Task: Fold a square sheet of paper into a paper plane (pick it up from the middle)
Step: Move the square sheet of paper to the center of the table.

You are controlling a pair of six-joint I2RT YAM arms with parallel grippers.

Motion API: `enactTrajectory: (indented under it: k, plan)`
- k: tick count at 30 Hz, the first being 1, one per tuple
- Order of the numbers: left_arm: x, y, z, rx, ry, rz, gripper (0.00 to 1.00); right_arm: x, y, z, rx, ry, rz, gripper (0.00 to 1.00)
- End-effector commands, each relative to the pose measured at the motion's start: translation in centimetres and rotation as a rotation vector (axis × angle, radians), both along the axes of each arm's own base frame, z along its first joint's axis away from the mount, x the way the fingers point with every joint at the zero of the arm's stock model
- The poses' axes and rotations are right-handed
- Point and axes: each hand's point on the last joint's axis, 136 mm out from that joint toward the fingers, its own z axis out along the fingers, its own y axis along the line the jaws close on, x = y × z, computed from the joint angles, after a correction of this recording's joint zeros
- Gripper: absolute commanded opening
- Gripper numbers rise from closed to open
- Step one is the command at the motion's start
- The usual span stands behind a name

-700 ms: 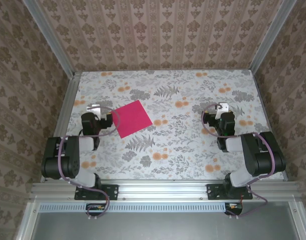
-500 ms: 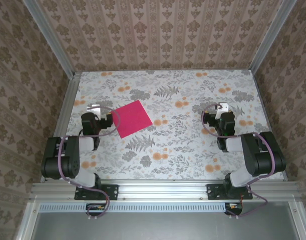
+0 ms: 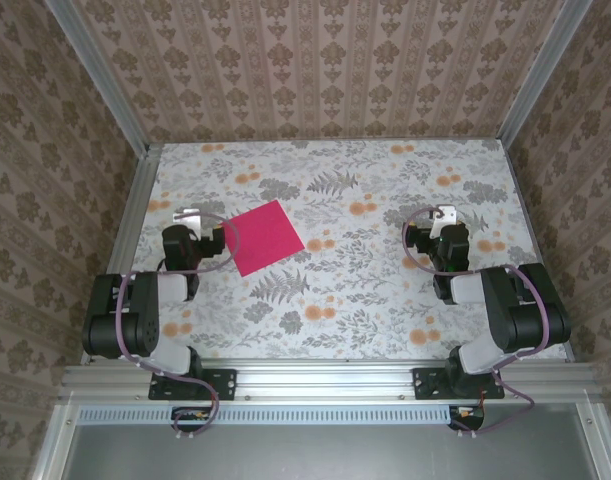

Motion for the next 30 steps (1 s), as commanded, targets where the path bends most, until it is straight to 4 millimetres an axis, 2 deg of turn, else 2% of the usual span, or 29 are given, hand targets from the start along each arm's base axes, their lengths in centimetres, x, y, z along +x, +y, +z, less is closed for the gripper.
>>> enactTrajectory:
  k: [1, 6, 9, 14, 16, 19, 22, 26, 29, 30]
  plan:
    - [0.9, 0.3, 0.9, 0.019, -0.035, 0.001, 1.00, 0.9, -0.2, 1.0, -0.003, -0.034, -0.006, 1.00]
    - [0.8, 0.3, 1.0, 0.019, -0.038, 0.002, 1.00, 0.6, -0.7, 1.3, -0.006, -0.054, -0.031, 1.00]
    - [0.8, 0.4, 1.2, 0.023, -0.032, 0.012, 1.00, -0.1, -1.0, 2.4, -0.004, -0.091, -0.053, 1.00]
    - [1.2, 2.0, 5.5, 0.022, 0.033, 0.112, 1.00, -0.5, -0.7, 5.5, -0.071, -0.085, -0.095, 1.00]
    - [1.2, 1.9, 6.9, -0.019, 0.042, 0.130, 1.00, -0.4, -0.2, 6.2, -0.102, -0.037, -0.118, 1.00]
    - [1.0, 1.2, 8.2, -0.106, 0.084, 0.131, 1.00, -0.2, 0.7, 7.1, -0.032, 0.053, -0.145, 1.00]
    - [0.5, 0.0, 9.6, -0.181, 0.113, 0.110, 1.00, -0.1, 2.8, 7.5, 0.115, 0.158, -0.120, 1.00]
    - [-0.5, -1.9, 11.4, -0.248, 0.151, 0.048, 1.00, 0.1, 6.7, 7.3, 0.203, 0.251, -0.044, 1.00]
    - [-1.1, -2.4, 12.2, -0.286, 0.168, 0.043, 1.00, 0.2, 11.0, 7.3, 0.239, 0.323, 0.056, 1.00]
    - [-1.3, -2.6, 12.6, -0.303, 0.164, 0.038, 1.00, 0.3, 12.8, 6.3, 0.229, 0.364, 0.092, 1.00]
